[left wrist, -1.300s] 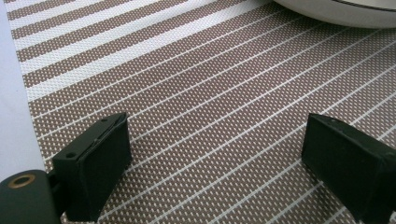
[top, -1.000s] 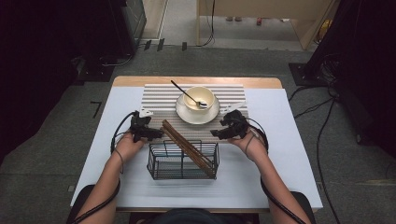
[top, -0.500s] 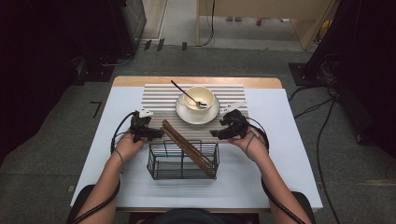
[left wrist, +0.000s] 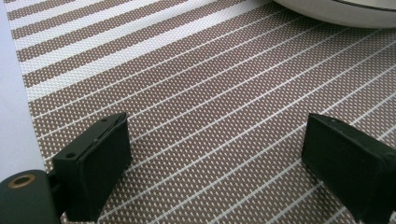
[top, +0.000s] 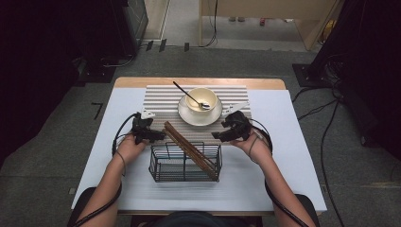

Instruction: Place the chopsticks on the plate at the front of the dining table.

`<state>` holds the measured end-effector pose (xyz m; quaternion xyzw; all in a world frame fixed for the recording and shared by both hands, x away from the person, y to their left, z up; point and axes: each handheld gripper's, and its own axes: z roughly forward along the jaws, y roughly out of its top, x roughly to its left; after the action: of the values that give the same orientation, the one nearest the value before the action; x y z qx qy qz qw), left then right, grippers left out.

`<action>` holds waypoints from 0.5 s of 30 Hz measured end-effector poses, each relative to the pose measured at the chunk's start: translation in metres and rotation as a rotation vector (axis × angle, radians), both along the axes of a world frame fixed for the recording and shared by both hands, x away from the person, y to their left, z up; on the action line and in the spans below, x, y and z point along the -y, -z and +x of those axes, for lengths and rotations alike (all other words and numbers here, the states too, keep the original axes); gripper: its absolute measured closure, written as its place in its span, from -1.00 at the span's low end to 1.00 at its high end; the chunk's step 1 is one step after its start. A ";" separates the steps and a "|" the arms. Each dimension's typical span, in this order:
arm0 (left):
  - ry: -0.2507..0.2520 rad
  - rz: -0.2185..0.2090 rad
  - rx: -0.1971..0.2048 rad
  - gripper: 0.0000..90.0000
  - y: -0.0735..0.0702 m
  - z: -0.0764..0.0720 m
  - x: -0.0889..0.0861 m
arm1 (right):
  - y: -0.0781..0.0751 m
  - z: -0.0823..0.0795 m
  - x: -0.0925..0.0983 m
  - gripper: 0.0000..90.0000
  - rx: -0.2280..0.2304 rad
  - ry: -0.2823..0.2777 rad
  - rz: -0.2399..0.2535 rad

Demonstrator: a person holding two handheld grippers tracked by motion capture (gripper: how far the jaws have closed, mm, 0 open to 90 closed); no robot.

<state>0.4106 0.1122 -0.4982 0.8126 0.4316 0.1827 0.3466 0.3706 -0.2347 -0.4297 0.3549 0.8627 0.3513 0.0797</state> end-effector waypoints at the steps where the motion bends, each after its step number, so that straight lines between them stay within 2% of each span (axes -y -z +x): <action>1: 0.000 0.000 0.000 -0.81 0.000 0.000 0.000 | 0.000 0.000 0.000 -0.21 0.000 0.000 0.000; 15: 0.000 0.000 0.000 -0.81 0.000 0.000 0.000 | -0.007 -0.005 -0.003 -0.20 -0.010 -0.001 0.002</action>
<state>0.4106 0.1122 -0.4982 0.8125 0.4316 0.1828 0.3466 0.3656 -0.2318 -0.4227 0.3563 0.8629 0.3504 0.0746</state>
